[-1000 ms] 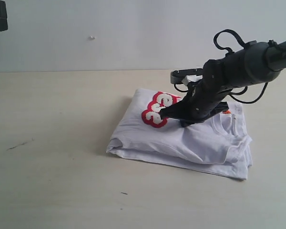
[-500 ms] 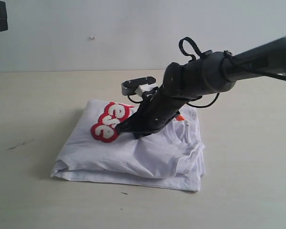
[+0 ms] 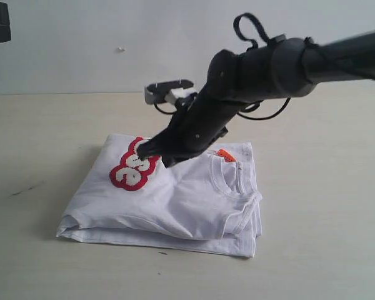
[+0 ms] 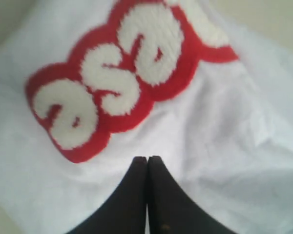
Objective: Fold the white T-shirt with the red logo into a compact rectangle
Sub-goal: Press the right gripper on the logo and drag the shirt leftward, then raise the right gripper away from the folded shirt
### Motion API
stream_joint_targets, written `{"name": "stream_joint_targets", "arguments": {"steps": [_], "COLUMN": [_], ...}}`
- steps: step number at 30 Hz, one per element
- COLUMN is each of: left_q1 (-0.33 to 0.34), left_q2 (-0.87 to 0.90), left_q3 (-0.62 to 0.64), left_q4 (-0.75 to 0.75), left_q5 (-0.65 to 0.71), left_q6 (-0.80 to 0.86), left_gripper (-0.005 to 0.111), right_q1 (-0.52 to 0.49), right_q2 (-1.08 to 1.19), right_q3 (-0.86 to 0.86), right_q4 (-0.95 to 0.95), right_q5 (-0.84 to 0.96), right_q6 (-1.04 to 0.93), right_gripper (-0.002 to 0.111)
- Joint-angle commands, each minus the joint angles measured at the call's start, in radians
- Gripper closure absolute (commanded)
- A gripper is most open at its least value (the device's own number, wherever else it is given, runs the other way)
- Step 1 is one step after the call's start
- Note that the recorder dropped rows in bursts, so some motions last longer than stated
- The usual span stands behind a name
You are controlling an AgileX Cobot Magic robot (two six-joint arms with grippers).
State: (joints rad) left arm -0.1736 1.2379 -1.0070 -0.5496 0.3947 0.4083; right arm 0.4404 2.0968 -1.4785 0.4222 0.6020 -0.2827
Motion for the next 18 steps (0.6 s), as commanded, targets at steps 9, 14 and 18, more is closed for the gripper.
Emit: {"name": "stream_joint_targets", "arguments": {"steps": [9, 14, 18], "left_q1": [0.000, 0.000, 0.000], "left_q2": [-0.119, -0.241, -0.361], "left_q3": [0.029, 0.115, 0.186], "left_q4": [-0.009, -0.011, -0.011], "left_q5": [0.014, -0.033, -0.061], "left_q6": [0.011, 0.011, 0.011], "left_gripper": [0.107, 0.107, 0.107], "right_q1": [0.001, 0.001, 0.001], "right_q2": [-0.428, -0.625, -0.775], "right_q3": [0.154, 0.287, 0.375], "right_q4": [-0.082, -0.082, -0.082], "right_q5": [-0.045, -0.120, -0.146], "right_q6": [-0.001, -0.001, -0.001], "right_gripper": [0.108, 0.108, 0.108]}}
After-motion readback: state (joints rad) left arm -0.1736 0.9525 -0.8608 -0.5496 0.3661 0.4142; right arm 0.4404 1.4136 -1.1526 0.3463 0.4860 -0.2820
